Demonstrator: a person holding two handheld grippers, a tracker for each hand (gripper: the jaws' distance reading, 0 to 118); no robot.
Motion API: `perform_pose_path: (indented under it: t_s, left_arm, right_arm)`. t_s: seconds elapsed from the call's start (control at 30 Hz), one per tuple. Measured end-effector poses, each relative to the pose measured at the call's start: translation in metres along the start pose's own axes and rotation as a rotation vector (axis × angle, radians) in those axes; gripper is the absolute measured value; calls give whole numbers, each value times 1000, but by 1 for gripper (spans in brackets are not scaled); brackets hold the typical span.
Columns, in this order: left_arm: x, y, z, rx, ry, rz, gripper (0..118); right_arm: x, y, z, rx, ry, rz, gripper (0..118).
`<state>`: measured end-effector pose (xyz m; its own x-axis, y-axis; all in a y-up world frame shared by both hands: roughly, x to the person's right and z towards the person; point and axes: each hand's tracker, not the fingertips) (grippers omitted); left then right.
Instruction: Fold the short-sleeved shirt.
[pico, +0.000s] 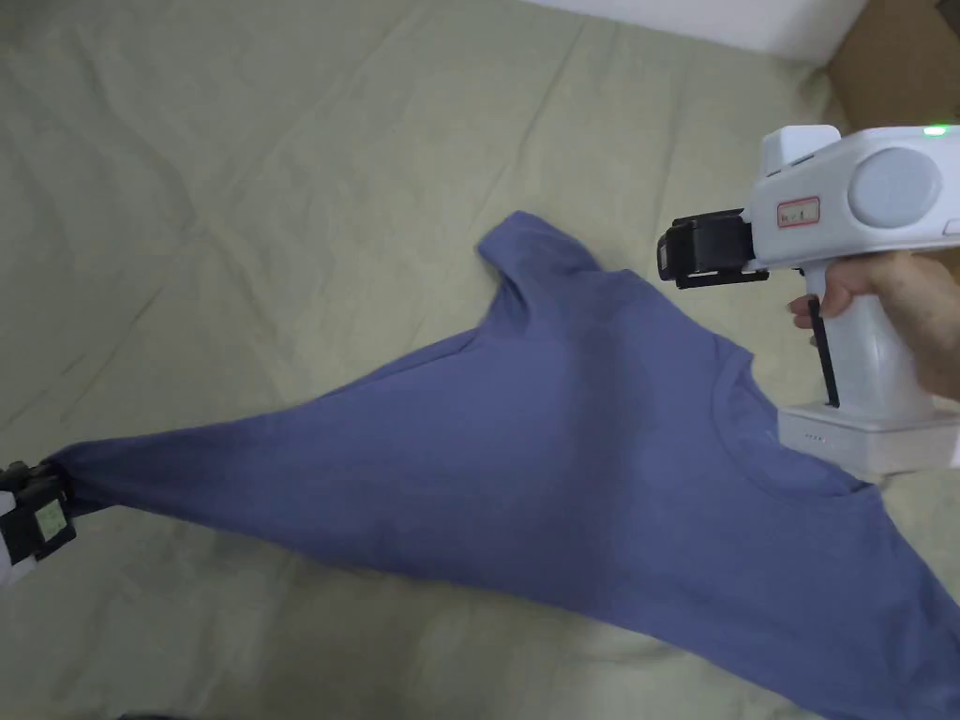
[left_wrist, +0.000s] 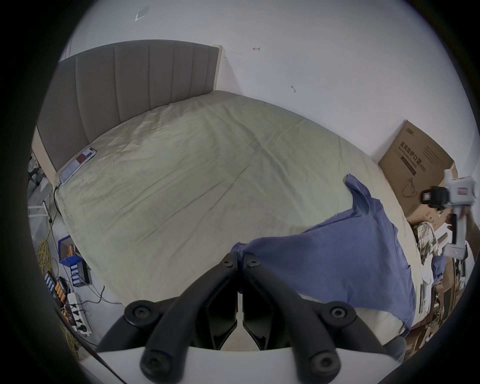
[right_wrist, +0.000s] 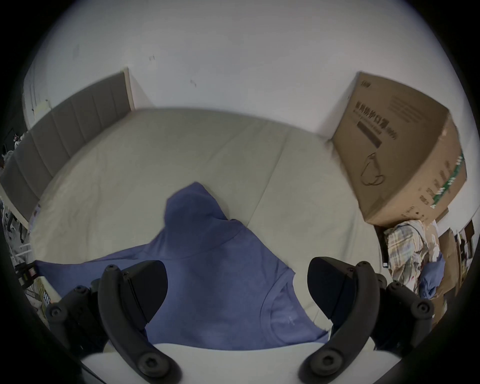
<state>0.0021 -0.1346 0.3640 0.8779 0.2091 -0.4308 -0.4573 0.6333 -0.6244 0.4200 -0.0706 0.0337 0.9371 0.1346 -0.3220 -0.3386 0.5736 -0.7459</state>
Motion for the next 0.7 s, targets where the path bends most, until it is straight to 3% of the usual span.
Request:
perform_pose_path:
  t_s: [0.27, 0.33, 0.43, 0.53, 0.57, 0.67, 0.7]
  left_arm:
    - [-1, 7, -17, -28, 26, 75, 0]
    - [0, 6, -22, -37, 46, 72, 0]
    - [-1, 5, -27, -48, 57, 81, 0]
    - [-3, 5, -32, -61, 59, 89, 0]
    - [-4, 5, -34, -63, 59, 91, 0]
    - [-6, 5, -38, -72, 58, 104, 0]
    - [-6, 4, -38, -72, 58, 107, 0]
  right_arm:
    - [1, 33, -129, -167, 0, 67, 107]
    - [1, 35, -150, -182, -3, 54, 101]
    - [6, 34, -176, -216, 13, 19, 80]
    - [5, 29, -184, -235, 18, 8, 73]
    - [4, 27, -185, -241, 32, 4, 66]
    - [1, 24, -179, -256, 95, -35, 24]
    - [-2, 25, -173, -256, 100, -32, 4]
